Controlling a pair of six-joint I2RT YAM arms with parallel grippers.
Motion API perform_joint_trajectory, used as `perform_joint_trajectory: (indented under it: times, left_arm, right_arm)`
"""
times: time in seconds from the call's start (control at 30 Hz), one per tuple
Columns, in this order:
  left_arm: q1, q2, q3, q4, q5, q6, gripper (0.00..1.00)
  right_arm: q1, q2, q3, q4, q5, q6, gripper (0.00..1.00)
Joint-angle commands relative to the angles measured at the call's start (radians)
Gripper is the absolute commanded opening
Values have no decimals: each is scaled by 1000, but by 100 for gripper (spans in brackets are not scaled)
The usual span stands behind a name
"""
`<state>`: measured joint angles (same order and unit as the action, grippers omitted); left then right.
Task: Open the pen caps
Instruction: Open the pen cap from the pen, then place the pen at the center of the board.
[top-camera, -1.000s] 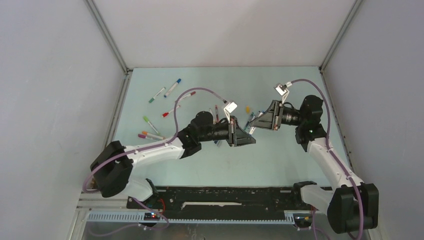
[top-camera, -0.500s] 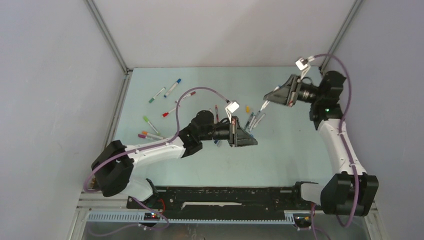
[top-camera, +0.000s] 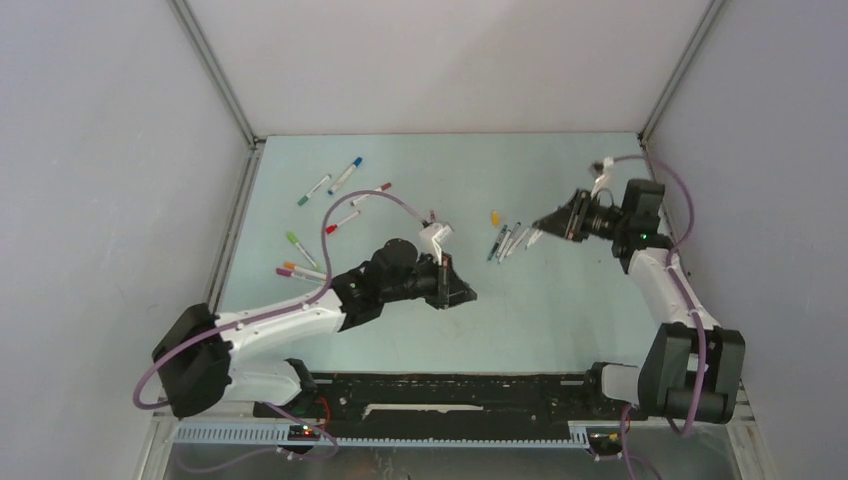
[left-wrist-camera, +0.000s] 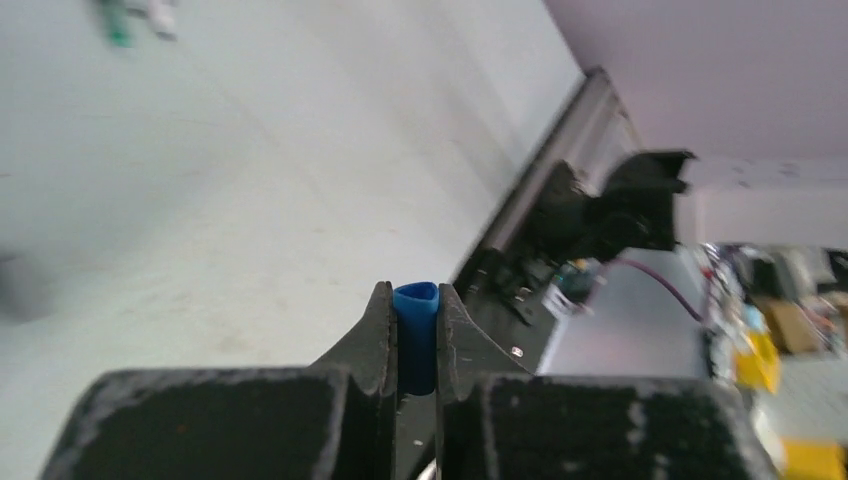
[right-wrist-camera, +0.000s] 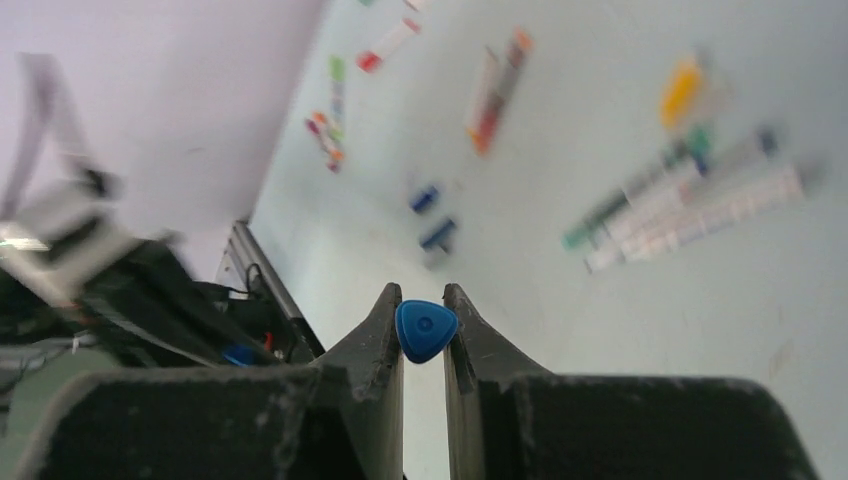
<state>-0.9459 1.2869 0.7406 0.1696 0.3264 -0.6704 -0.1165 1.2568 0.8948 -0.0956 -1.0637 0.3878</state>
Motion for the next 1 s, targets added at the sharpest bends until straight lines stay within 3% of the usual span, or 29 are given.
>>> perform_joint_trajectory:
  times: [0.0,0.2,0.57,0.97]
  left_arm:
    - [1,-98,-40,-141,-369,92,0]
    - [0,-80,-42,-200,-483,89,0]
    - [1,-83,-61,-185,-533,99,0]
    - [1,-57,-41,-188,-534,103,1]
  right_arm:
    - [1,39,-164,23,205,3,2]
    - [8,205,-173,77,240,54,3]
    - [-19,504,43,-83,286,51,1]
    - [-31,618,123,-145,330,93,29]
